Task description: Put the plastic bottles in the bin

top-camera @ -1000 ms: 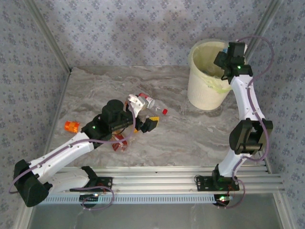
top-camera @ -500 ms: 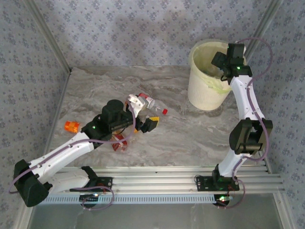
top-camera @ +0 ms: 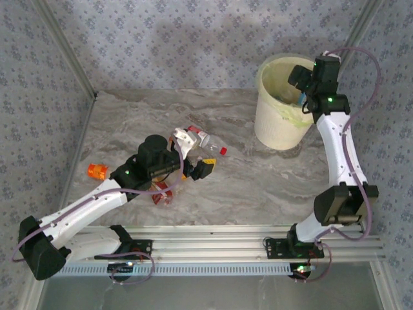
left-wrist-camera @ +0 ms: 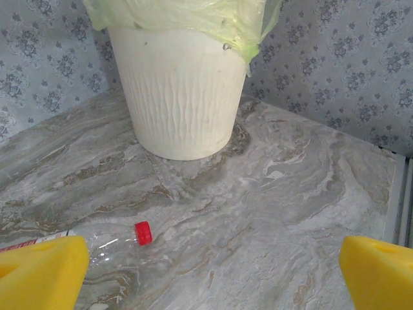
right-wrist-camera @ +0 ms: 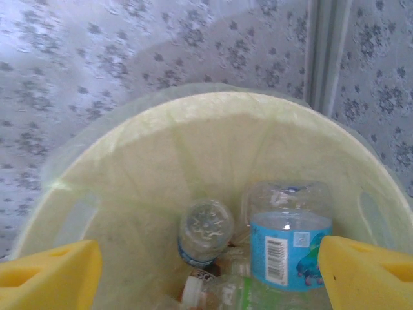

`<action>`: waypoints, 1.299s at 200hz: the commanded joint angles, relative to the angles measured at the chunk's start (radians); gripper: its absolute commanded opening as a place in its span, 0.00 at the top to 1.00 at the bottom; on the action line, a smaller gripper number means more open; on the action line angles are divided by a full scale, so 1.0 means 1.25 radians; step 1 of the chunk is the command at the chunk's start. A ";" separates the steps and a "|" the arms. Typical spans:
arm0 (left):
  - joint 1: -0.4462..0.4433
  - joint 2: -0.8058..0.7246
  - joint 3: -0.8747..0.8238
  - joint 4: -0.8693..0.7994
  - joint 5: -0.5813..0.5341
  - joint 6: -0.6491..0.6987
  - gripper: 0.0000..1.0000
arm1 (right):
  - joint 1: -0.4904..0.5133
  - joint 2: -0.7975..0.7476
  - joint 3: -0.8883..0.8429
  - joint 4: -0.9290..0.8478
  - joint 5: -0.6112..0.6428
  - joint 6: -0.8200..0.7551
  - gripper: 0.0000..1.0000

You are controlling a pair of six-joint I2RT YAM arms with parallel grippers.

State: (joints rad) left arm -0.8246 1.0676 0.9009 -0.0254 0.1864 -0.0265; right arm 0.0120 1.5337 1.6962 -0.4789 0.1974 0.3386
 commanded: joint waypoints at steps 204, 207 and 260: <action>-0.009 -0.129 -0.053 -0.030 -0.227 0.096 0.00 | 0.490 -0.003 -0.083 -0.284 -0.200 -0.281 0.15; -0.010 -0.127 -0.053 -0.030 -0.225 0.093 0.00 | 0.491 0.006 -0.079 -0.285 -0.200 -0.284 0.15; -0.018 -0.121 -0.051 -0.024 -0.195 0.082 0.01 | 0.497 0.168 -0.001 -0.303 -0.197 -0.324 0.17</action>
State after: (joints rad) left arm -0.8379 0.9203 0.8345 -0.1005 -0.0864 0.0895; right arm 0.6270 1.6703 1.6279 -0.8139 -0.0452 -0.0166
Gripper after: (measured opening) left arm 0.994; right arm 0.836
